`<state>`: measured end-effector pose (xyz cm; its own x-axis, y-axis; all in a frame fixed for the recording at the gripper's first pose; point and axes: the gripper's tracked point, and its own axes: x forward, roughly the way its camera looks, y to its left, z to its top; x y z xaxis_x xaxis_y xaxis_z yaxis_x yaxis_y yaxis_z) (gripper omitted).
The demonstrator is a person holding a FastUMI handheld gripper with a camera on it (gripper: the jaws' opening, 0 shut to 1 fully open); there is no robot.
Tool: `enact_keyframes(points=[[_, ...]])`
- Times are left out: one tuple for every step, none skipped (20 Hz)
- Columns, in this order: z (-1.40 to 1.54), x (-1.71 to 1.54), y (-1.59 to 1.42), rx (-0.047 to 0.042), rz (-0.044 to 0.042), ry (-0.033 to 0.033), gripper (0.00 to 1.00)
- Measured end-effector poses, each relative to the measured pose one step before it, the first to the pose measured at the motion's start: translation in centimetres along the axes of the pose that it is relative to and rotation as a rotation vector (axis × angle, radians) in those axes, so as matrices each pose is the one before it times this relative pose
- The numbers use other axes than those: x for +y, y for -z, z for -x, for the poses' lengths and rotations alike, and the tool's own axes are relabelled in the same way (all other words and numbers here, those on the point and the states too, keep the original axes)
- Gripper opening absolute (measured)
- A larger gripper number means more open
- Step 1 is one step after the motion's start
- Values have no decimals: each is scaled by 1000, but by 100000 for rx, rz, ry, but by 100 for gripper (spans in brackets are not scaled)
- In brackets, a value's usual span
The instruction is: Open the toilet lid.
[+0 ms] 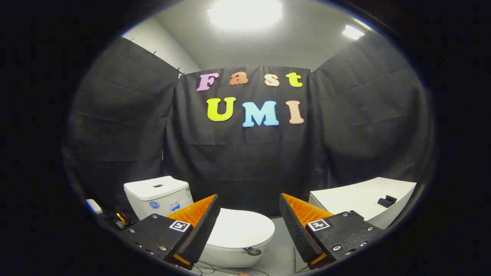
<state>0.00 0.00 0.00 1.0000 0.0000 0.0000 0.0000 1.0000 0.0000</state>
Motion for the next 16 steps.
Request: enact_keyframes(points=[[24,49,-72,-100,55,-128,95],[85,36,128,25,-24,-78,95],[4,-12,-27,11,4,-35,95],[-65,-78,-16,33,25,168,95],[32,-41,-2,-90,-21,155,95],[-86,-96,-69,-90,-32,244,95],[55,-30,-54,-74,14,184,95],[87,-27,131,-9,4,143,95],[-4,6,-83,17,-17,8,95],[-40,62,-38,-35,83,-32,95],[-1,-55,-35,29,35,-79,95],[-26,65,40,16,102,-116,95],[-76,3,-23,152,349,-1,95],[80,29,151,143,433,-74,95],[43,31,15,93,201,-73,95],[-40,36,-20,-22,-45,-119,95]])
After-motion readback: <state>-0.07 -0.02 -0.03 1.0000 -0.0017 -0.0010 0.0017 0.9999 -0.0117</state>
